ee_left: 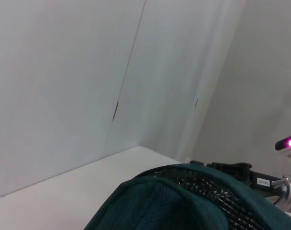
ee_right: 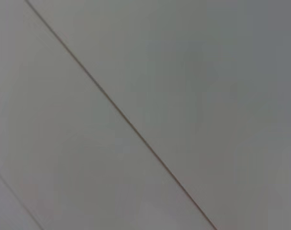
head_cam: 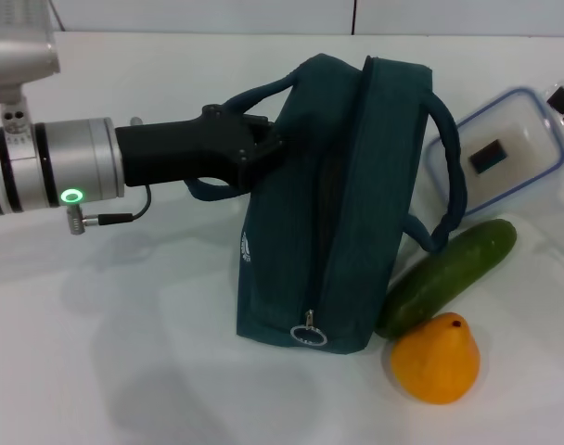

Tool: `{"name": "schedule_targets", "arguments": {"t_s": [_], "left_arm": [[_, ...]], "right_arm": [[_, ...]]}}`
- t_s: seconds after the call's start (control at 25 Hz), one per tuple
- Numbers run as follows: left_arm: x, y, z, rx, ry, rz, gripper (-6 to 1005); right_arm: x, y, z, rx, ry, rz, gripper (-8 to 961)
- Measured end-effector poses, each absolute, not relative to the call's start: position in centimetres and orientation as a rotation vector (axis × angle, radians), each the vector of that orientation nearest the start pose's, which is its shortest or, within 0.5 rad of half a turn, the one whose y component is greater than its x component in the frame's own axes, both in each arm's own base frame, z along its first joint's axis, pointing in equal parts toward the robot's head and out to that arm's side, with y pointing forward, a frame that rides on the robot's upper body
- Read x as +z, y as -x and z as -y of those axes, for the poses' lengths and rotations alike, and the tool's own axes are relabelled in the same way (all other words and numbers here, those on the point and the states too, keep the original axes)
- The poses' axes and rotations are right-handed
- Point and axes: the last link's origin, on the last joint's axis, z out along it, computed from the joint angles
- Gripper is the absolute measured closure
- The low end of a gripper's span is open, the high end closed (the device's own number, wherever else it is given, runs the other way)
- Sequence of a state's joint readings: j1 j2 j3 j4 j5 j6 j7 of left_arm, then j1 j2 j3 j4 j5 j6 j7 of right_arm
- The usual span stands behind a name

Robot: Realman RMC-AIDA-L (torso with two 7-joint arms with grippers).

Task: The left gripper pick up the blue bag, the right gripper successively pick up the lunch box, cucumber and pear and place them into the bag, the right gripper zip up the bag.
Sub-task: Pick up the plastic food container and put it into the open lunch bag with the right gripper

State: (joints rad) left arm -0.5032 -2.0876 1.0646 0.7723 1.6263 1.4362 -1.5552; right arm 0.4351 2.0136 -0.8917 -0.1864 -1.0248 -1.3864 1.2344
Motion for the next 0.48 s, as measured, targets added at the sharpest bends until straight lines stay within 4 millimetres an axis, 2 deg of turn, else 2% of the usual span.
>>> {"name": "schedule_targets", "arguments": {"t_s": [0.48], "left_arm": [[-1.1, 20.2, -34.5, -0.915, 2.725, 0.633, 959]], "right_arm": [[3.8, -30.1, -32.1, 1.389, 1.881, -0.875, 857]]}}
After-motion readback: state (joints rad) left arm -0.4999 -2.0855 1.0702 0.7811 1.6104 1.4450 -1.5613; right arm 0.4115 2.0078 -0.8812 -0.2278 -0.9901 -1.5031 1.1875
